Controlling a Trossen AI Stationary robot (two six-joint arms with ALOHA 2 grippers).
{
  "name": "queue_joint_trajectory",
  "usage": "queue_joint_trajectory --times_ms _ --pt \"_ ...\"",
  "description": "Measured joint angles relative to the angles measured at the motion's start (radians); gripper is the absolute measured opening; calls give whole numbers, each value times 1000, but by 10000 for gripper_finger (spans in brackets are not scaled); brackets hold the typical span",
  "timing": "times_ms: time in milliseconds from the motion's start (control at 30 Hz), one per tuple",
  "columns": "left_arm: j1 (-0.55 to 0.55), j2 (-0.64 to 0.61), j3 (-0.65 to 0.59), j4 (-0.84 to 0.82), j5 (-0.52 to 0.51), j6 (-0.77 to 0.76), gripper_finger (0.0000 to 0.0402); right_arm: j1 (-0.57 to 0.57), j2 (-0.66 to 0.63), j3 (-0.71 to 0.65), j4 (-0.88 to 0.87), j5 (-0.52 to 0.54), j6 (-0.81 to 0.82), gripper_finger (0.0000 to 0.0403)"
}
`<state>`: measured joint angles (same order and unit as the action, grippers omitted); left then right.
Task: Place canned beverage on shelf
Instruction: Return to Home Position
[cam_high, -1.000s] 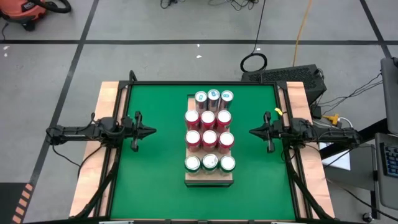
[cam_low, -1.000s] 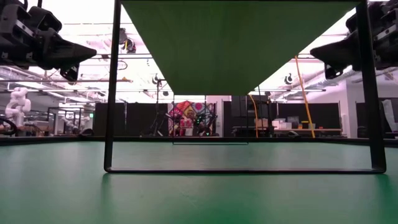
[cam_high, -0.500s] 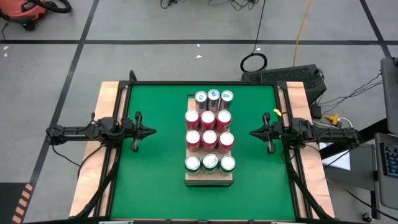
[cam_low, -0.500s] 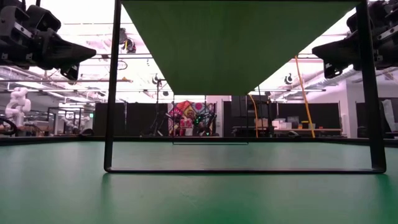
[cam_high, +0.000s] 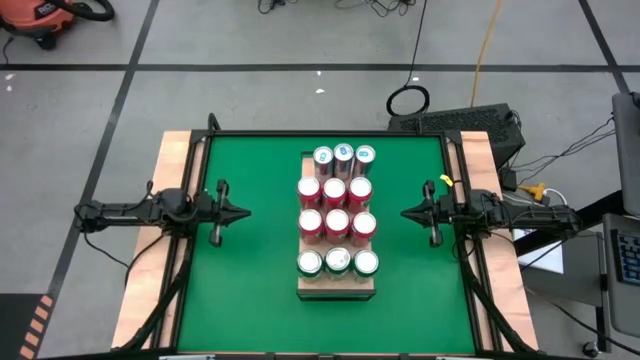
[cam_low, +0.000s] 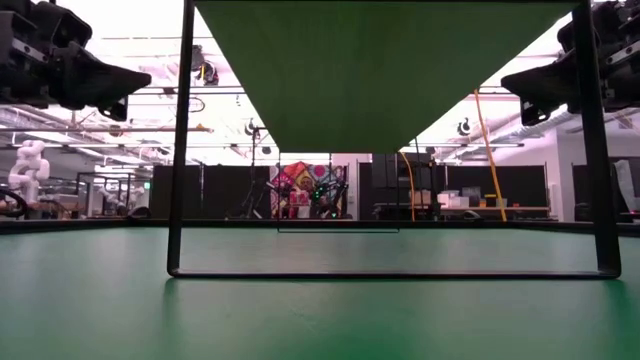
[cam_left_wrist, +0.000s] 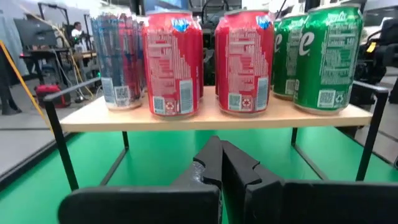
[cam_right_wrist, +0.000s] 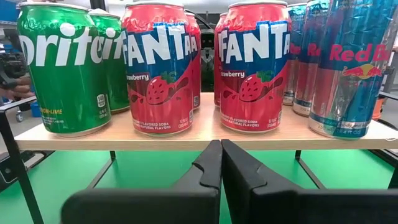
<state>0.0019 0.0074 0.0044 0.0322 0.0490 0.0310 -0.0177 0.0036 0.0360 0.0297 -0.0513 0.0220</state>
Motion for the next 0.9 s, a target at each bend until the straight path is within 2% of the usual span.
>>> queue_joint_trajectory --times_ms 333,900 --pt "-11 1 0 -13 -23 72 0 0 0 0 2 0 0 0" --pt "-11 1 0 -11 -51 55 0 0 0 0 3 0 0 0"
